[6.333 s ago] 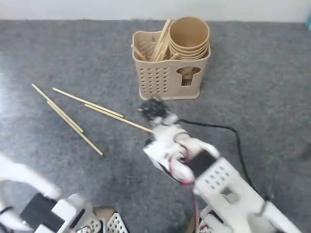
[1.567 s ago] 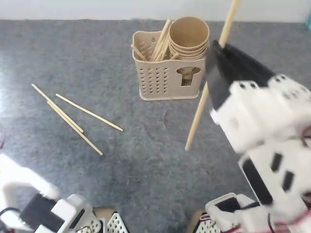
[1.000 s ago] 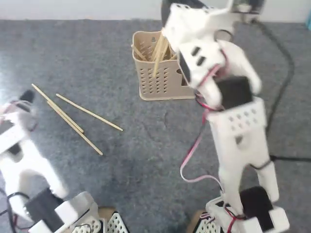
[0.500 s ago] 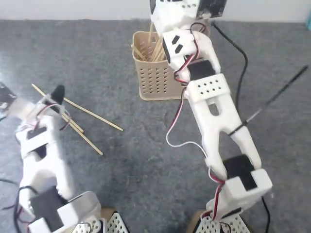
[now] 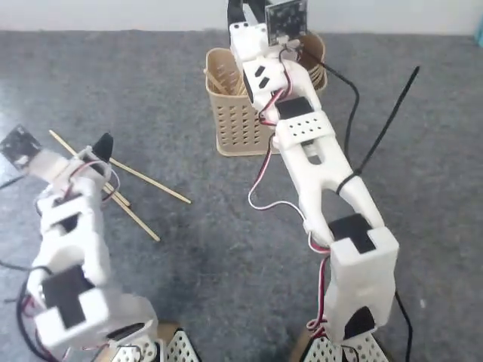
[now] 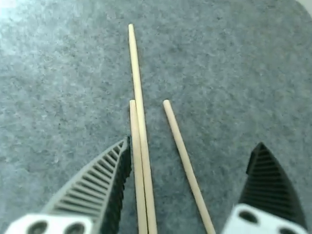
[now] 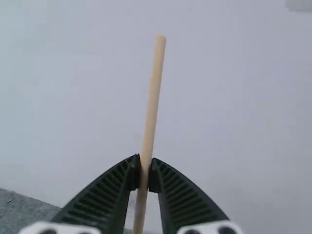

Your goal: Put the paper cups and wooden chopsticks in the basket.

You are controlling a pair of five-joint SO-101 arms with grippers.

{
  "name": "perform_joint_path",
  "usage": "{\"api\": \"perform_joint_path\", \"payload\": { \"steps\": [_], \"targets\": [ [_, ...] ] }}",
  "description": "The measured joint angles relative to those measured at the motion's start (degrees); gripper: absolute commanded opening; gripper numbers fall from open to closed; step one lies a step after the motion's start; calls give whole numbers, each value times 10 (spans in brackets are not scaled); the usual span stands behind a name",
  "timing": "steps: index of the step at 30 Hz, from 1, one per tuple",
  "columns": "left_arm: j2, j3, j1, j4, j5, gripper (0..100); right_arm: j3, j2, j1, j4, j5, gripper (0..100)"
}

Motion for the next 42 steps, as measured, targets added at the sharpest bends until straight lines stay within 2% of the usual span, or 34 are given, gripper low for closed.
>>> {"api": "perform_joint_path", "payload": {
  "steps": [3, 6, 13, 16, 23, 27, 35, 42],
  "targets": [
    [43, -64, -13, 68, 1, 336, -56, 22, 0, 51, 2, 76],
    [51, -83, -17, 83, 1, 336, -90, 25, 0, 96, 2, 136],
    [51, -88, -16, 86, 1, 336, -141, 25, 0, 165, -1, 144],
    [51, -88, -16, 86, 1, 336, -153, 11, 0, 224, -28, 144],
    [61, -105, -2, 107, -14, 335, -154, -125, -4, 378, -46, 144],
    [104, -176, -1, 175, -15, 335, -155, -222, -6, 501, -46, 144],
    [253, -387, -1, 370, -7, 335, -163, -367, -6, 752, -47, 141],
    [300, -470, 4, 447, -4, 330, -164, -409, -6, 887, -47, 141]
  ]
}}
